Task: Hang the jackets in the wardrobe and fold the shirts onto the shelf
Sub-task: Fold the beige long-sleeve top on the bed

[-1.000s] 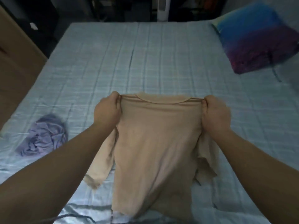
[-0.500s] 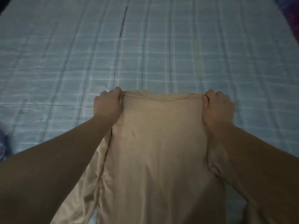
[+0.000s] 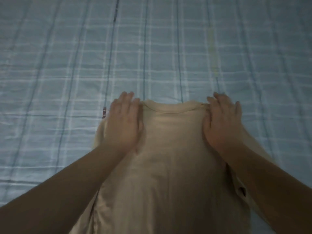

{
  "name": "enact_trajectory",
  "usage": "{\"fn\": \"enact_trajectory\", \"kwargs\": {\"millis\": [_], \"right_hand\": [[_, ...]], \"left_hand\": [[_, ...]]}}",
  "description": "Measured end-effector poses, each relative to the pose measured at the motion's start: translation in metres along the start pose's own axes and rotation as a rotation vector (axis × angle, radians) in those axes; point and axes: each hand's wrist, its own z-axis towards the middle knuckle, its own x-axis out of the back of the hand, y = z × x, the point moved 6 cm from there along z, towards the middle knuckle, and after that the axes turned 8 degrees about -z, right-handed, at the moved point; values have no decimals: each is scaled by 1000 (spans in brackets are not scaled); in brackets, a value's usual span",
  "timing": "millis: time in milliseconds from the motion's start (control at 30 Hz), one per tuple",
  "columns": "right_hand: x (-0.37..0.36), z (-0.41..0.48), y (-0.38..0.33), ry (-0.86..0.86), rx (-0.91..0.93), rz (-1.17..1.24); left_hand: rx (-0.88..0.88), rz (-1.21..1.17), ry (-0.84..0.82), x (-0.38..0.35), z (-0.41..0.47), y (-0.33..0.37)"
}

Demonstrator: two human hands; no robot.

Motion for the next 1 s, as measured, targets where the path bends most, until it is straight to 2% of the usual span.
{"fn": "enact_trajectory", "kwargs": {"millis": [100, 167, 233, 467, 600, 667, 1000], "right_hand": [[-10, -18, -31, -203, 173, -36], [-25, -26, -34, -327, 153, -69], [-36, -29, -34, -386, 131, -95], [-49, -28, -36, -422, 131, -113], [-33, -40, -38, -447, 72, -98], [-20, -64, -45, -457, 99, -89], [38, -247, -56, -463, 137, 27]], "left_hand": [[-30, -35, -232, -29, -17, 28], [24, 23, -312, -47, -25, 27], [47, 79, -323, -56, -27, 22], [66, 137, -361, -73, -25, 16], [95, 117, -391, -61, -29, 20], [111, 98, -412, -54, -44, 28], [57, -1, -440, -23, -260, 71]]}}
